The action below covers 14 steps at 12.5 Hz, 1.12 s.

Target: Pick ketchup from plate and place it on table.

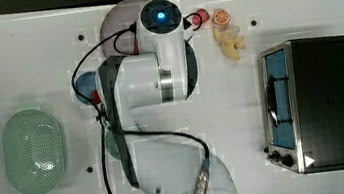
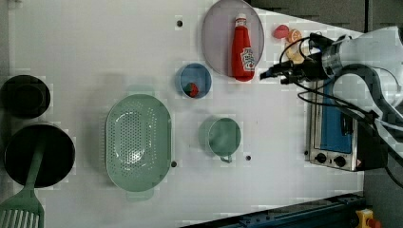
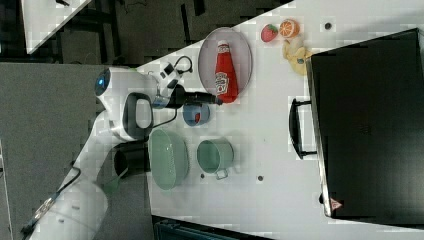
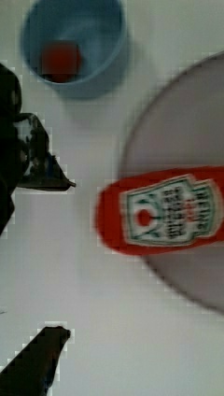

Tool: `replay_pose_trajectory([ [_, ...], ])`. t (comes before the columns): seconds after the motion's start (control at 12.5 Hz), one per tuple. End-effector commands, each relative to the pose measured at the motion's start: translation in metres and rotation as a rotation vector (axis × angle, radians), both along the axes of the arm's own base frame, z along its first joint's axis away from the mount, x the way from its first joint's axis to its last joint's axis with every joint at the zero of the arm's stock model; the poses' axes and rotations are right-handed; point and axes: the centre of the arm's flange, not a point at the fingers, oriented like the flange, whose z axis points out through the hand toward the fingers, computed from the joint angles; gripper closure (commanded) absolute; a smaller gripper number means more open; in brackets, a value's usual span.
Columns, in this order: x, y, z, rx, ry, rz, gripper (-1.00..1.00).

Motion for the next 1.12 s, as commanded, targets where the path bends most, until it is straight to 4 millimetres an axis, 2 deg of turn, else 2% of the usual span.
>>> replay_pose_trajectory([
  [0.08,0.017,0.010,-0.013,0.015,-0.063,0.076,-1.00],
  [0.4,0.036,0.008,-0.047,-0.019,-0.135,0.114,-1.00],
  [0.72,0.041,0.010,-0.084,-0.014,-0.153,0.118,-1.00],
  [1.12,0.048,0.016,-0.106,-0.004,-0.191,0.119,-1.00],
])
